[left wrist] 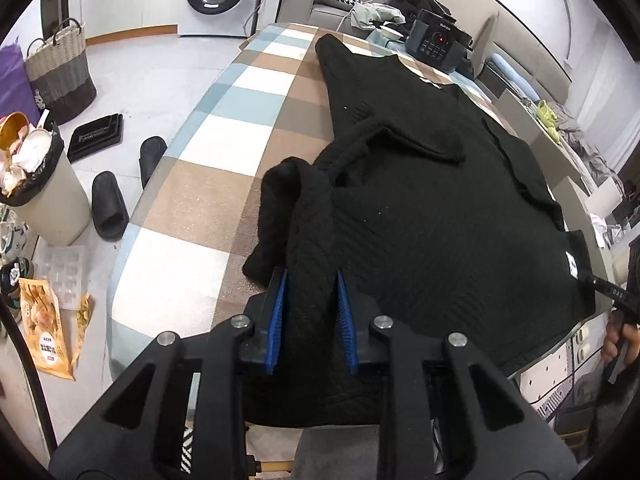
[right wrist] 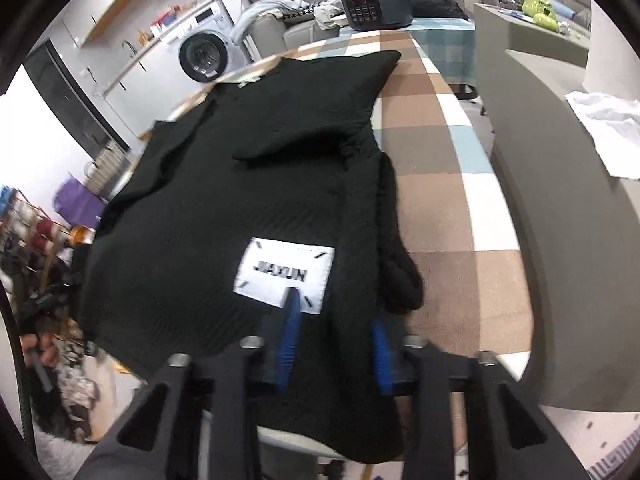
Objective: Fold small clothes
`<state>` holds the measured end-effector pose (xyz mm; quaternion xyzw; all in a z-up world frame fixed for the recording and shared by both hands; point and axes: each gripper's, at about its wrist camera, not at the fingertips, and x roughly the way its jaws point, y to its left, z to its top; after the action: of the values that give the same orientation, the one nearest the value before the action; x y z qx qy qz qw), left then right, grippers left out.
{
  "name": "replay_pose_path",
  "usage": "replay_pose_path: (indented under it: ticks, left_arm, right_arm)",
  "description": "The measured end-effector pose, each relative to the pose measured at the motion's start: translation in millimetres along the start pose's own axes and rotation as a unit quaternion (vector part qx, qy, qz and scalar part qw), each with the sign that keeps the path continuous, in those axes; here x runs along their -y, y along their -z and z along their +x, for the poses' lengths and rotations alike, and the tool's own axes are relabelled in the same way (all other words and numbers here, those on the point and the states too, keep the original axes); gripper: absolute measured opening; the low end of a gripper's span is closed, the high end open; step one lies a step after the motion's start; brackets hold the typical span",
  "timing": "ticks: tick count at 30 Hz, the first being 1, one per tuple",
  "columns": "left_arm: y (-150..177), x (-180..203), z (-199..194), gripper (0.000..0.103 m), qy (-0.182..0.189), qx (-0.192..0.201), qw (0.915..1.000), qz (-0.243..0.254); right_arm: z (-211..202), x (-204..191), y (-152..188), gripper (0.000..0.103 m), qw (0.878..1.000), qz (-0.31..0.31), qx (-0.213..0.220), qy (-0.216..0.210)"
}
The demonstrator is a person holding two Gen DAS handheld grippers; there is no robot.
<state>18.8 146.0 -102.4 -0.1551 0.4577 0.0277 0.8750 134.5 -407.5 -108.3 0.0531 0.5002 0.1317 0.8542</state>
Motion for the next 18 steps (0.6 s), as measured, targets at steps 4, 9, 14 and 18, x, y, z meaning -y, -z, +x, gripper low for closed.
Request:
replay_pose_path:
  ticks: [4,9,14,18]
  left_arm:
    - [0.7,1.2,-8.4,0.007,0.005,0.015,0.9999,-0.004]
    - [-3.9,2.2,-26.8,0.004,0.007,0.059,0.9982,-0.011]
    - [-30.4,6.3,-33.9,0.004,0.012,0.103,0.9944,-0.018]
    - [-60.3,7.7,-29.1,0.004,0.015,0.130,0.9909,-0.029]
  right_arm:
    - [-9.1,-0.1,-0.4,0.008,1.000,0.007,0.018,-0.013]
    - [-27.5,-1.6,-8.9,0.007,0.997,0.026,0.067,-0.002]
    - [-41.2,1.6,-29.1,0.006,0.990,0.055,0.129,0.015]
    - [-39.6,6.7,-48.3,0.006,0.984,0.088,0.156,0.013]
